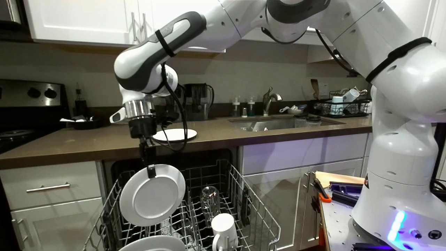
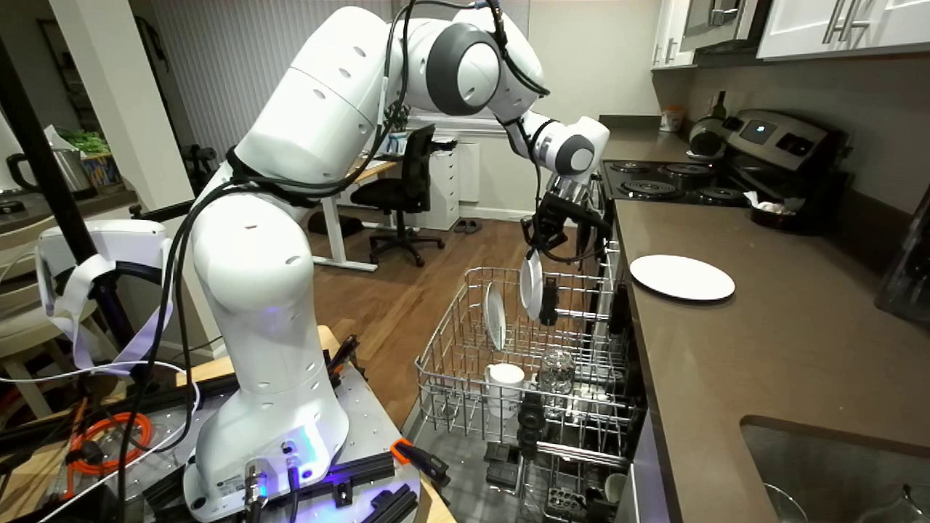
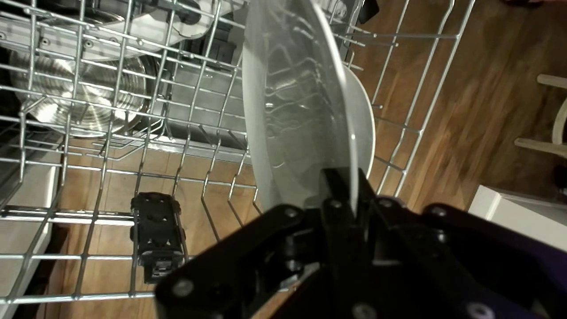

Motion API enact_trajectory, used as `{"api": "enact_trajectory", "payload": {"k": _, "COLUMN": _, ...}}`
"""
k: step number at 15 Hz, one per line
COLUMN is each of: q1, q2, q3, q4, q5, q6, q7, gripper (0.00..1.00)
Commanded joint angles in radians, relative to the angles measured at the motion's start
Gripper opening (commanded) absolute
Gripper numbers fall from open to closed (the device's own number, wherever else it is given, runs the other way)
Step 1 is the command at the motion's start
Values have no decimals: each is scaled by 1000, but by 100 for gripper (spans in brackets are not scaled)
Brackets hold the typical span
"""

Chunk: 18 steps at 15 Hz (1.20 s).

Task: Pick up the white plate from the dishwasher and move it to the left.

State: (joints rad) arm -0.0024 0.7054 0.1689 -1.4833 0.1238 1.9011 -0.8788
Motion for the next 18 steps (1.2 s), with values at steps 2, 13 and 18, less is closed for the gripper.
{"api": "enact_trajectory", "payload": {"k": 2, "q1": -4, "q2": 2, "q3": 5, "q4": 2, "q5": -4, "q6": -2, "q7": 3, "gripper": 2}}
{"api": "enact_trajectory", "payload": {"k": 13, "q1": 20, "q2": 1, "q3": 11, "q4": -24, "q5": 6, "q6": 85, "q7": 143, "gripper": 2}}
{"api": "enact_trajectory", "payload": {"k": 18, "q1": 21, "q2": 31, "q3": 21, "q4": 2, "q5": -6, "q6": 82, "q7": 170, "gripper": 7}}
